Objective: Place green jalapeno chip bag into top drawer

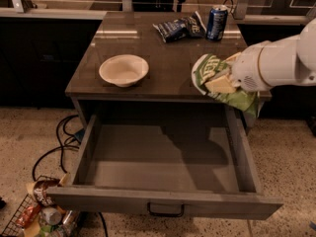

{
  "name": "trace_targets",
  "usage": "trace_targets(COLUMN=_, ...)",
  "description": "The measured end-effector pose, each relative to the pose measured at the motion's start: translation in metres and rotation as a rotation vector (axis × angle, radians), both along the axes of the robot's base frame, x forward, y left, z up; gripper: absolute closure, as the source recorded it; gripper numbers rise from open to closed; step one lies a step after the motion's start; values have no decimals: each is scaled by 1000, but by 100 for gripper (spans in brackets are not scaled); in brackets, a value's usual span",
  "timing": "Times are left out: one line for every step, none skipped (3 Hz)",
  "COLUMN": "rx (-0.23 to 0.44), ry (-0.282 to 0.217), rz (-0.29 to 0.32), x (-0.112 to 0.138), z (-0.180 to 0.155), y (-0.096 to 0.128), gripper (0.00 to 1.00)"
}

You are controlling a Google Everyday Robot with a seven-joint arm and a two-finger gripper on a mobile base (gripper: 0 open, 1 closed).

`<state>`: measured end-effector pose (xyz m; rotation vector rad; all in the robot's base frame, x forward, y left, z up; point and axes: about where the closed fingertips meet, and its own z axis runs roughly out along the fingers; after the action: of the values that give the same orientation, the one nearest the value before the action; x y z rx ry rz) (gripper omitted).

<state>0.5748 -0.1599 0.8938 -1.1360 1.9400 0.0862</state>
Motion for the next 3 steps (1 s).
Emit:
trace_targets(rx=9, ry=26, rz=150, x=-19, z=-42, y=32, gripper=100)
trace_targets(rx=11, ry=53, rz=352, x=-26, z=-76, y=67, gripper=100)
trace_targets(rx=-6, ry=88, rz=561, x=-34, z=-100, y=96, gripper=100)
